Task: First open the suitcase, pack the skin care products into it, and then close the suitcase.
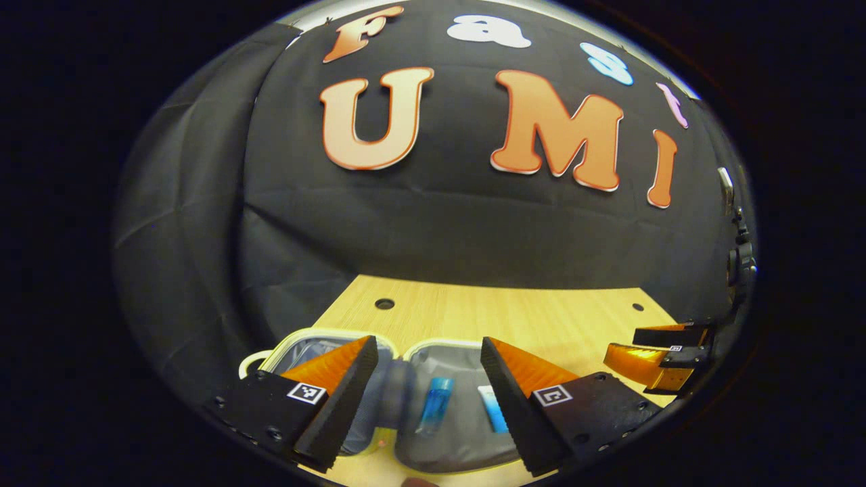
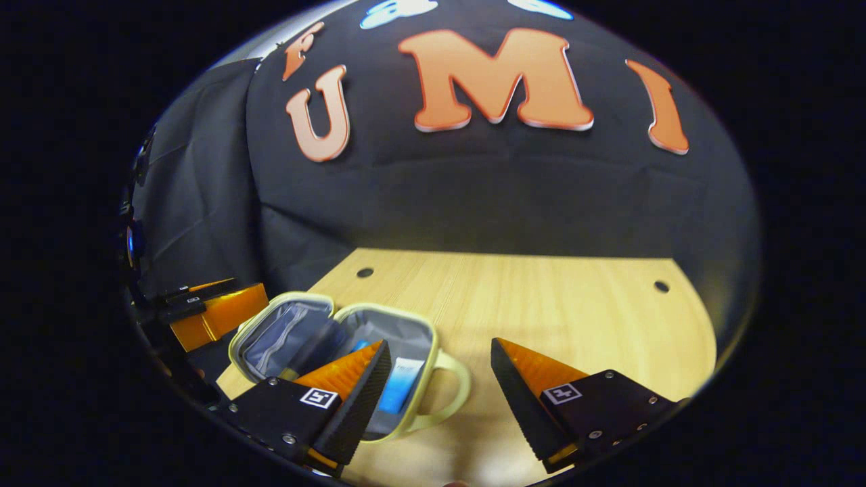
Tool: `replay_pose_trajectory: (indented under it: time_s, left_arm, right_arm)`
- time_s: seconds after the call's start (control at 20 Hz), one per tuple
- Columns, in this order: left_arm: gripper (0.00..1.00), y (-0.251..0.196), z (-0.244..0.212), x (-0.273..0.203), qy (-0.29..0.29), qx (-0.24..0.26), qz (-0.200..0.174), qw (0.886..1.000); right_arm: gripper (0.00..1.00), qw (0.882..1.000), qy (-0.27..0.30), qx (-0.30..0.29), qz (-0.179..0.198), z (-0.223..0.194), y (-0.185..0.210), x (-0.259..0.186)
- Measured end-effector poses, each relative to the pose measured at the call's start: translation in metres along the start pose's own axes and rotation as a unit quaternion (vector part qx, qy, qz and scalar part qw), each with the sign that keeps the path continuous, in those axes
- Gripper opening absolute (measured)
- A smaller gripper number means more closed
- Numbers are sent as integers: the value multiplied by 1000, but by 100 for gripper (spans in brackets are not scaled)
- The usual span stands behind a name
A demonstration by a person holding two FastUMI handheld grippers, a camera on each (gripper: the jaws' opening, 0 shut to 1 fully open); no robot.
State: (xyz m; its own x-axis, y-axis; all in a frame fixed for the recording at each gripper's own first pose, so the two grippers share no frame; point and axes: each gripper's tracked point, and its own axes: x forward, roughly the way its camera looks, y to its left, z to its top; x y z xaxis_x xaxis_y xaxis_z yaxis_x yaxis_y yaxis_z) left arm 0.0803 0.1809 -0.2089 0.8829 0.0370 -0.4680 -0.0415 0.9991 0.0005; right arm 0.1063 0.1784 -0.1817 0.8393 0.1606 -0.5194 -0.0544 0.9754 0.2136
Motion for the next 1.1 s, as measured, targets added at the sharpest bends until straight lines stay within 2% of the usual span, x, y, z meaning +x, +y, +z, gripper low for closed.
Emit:
replay_pose_trajectory:
  time_s: [0.25, 0.55, 0.8, 1.1]
  left_arm:
    - [95, -60, 47, -22, -71, 11, -27, 997]
    - [97, -124, 89, -49, -136, 24, -56, 989]
    - [95, -166, 111, -64, -185, 14, -78, 980]
    - [97, -171, 120, -66, -201, 31, -69, 977]
  right_arm:
    - [94, 992, -117, -35, -37, 69, -38, -48]
    - [94, 976, -208, -30, -61, 116, -72, -86]
    - [94, 966, -240, -68, -74, 127, -82, -102]
    - [94, 957, -267, -91, -65, 139, -75, -103]
